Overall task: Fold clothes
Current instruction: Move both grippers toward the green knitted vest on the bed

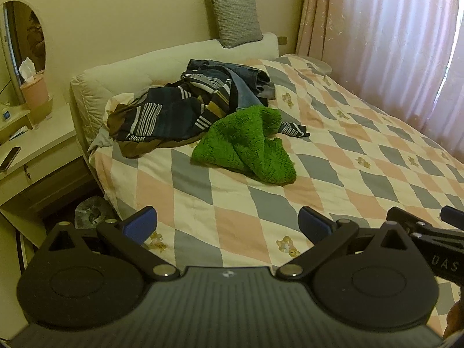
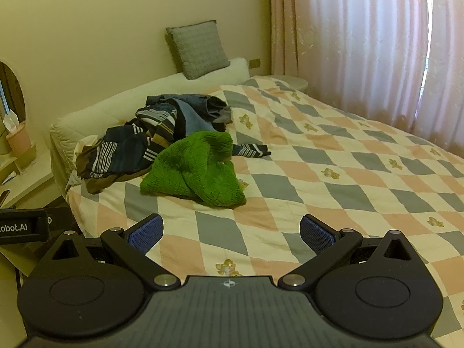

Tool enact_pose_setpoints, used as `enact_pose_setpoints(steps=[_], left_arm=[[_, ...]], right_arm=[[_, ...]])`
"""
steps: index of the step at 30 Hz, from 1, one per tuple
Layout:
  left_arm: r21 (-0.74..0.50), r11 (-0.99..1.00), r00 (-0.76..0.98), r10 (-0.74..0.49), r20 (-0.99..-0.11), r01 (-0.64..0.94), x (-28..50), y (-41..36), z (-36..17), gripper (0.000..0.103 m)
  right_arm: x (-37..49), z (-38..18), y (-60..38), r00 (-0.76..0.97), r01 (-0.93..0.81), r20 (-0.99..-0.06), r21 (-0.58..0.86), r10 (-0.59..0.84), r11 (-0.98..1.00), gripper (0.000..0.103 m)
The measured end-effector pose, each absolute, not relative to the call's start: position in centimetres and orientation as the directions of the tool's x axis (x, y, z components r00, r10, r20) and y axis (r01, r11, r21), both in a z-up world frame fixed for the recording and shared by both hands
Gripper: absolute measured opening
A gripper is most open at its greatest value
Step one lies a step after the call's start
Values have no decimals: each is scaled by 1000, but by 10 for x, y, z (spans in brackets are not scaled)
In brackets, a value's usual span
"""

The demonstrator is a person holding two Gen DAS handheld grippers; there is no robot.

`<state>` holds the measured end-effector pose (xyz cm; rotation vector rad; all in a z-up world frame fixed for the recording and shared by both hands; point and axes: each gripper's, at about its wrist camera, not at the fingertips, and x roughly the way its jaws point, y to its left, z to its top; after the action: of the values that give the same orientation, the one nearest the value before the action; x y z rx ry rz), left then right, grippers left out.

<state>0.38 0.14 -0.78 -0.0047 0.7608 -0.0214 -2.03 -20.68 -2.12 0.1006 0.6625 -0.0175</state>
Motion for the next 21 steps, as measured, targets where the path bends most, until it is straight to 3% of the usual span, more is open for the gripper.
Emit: enact_pose_setpoints(steps=[21], left_arm=[[0, 1000, 678, -4, -735, 6, 21, 4, -23, 102]], right_arm=[[6, -32, -214, 752, 26, -656, 127, 65, 992, 103]])
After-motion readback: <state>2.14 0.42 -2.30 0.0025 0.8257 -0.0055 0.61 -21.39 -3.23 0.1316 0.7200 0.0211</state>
